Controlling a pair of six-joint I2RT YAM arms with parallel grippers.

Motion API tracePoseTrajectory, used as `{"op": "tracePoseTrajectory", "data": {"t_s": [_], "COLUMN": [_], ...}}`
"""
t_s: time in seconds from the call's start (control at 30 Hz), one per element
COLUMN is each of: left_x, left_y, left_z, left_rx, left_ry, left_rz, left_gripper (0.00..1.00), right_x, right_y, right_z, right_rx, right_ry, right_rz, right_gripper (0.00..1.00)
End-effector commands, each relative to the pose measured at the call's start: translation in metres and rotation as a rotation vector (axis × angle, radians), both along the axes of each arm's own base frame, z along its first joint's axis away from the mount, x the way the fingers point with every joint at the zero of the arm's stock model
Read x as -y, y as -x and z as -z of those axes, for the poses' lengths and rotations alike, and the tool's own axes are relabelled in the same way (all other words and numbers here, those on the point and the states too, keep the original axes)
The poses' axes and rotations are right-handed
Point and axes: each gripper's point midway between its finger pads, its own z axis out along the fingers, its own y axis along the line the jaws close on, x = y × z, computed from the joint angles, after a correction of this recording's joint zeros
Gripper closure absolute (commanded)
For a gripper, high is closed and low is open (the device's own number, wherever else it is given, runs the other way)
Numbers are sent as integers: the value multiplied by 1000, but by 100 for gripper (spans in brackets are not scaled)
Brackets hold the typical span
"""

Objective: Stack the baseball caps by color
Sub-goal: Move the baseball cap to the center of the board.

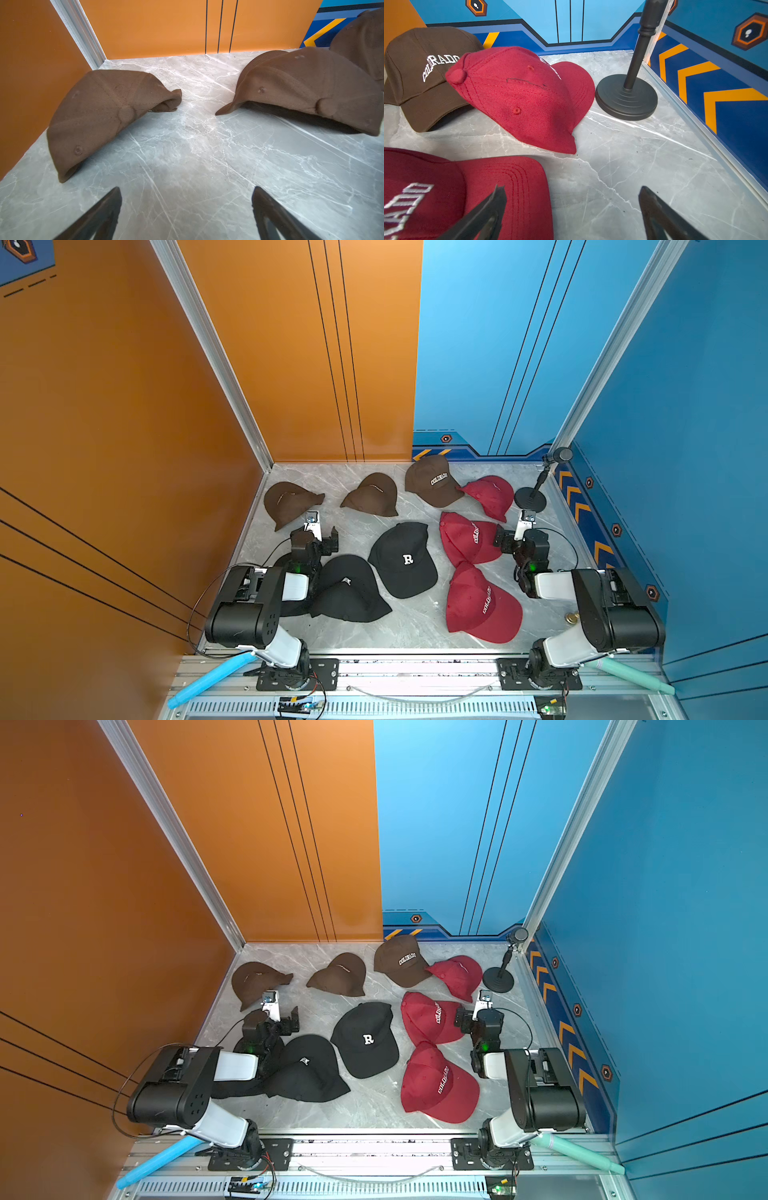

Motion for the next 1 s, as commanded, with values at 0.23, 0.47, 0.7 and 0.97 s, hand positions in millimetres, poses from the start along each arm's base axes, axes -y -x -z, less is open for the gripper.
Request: {"op": "tracePoseTrajectory", "data": {"t_s": [0.23,0.47,0.7,0.97], "left_x": [-5,-4,-4,-4], "left_y": [-5,-5,-5,-5], "left_z": [-1,-1,-1,-1], "left_rx": [-2,-2,-2,-2], "left_ry": [48,41,43,46], "left_rz": [20,19,19,20], "left_gripper": [2,2,3,2], "right_x": [-1,-2,-2,2], "right_y": [-5,-4,-4,-4], "right_z": [-5,-4,-5,-7], "right_rx": [8,5,8,16], "right_ry": [3,7,15,20], "right_rz": [-14,-14,-12,21], "right_gripper": [0,0,0,0]}}
